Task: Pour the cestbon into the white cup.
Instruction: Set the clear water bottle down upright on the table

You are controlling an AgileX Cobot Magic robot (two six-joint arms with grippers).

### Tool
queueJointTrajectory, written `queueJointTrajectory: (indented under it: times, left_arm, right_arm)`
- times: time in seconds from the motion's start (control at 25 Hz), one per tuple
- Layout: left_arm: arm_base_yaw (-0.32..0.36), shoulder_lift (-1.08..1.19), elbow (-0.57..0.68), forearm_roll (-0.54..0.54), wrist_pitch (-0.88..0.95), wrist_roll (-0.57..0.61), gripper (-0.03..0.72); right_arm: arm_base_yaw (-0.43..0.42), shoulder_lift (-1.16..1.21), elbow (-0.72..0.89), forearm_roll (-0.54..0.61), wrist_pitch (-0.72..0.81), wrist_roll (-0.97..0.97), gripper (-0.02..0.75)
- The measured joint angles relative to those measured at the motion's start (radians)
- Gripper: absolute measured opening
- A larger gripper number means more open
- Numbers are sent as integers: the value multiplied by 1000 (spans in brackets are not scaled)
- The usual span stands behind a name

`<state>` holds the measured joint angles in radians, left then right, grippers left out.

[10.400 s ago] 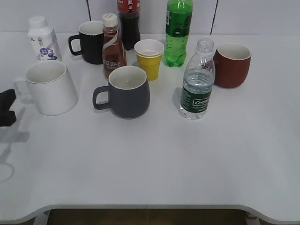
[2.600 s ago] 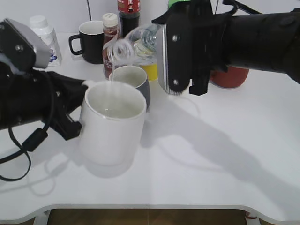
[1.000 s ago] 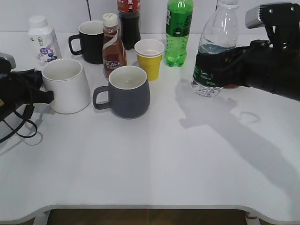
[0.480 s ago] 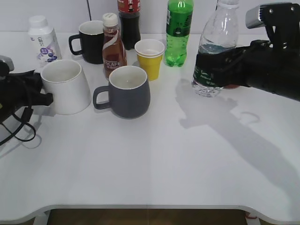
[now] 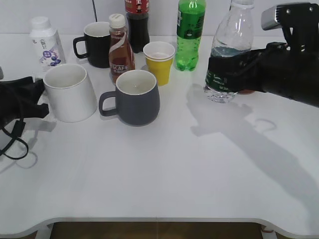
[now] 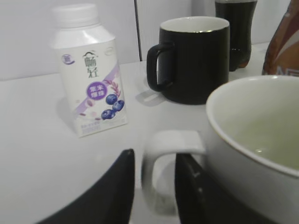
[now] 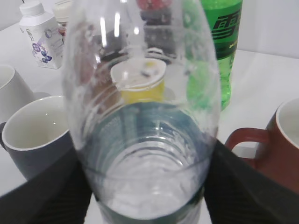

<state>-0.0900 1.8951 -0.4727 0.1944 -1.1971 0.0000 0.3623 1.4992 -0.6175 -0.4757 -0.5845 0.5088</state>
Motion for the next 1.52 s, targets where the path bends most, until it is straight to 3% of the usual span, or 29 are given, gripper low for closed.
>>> queueJointTrajectory:
  times: [0.16, 0.44, 0.72, 0.96, 1.08, 1.32, 1.52]
  left_arm:
    - [0, -43, 53, -2, -7, 0, 251]
    - [0, -108, 147, -4, -8, 0, 252]
    - [0, -199, 204, -4, -7, 0, 252]
    - [0, -273, 207, 4, 25, 0, 252]
    - [0, -306, 207, 5, 32, 0, 252]
    - [0, -403, 207, 20, 189, 0, 252]
    - [0, -571, 206, 22, 374, -5, 252]
  right_arm:
    - [0, 0, 0, 4, 0, -38, 480]
    - [0, 74, 0, 135, -52, -190, 480]
    - [0, 259, 0, 142, -235, -210, 480]
    - [0, 326, 4, 143, -273, -248, 480]
    - [0, 326, 5, 143, -275, -291, 527]
    - [0, 318, 7, 145, -339, -320, 591]
    - [0, 217, 7, 148, -314, -323, 601]
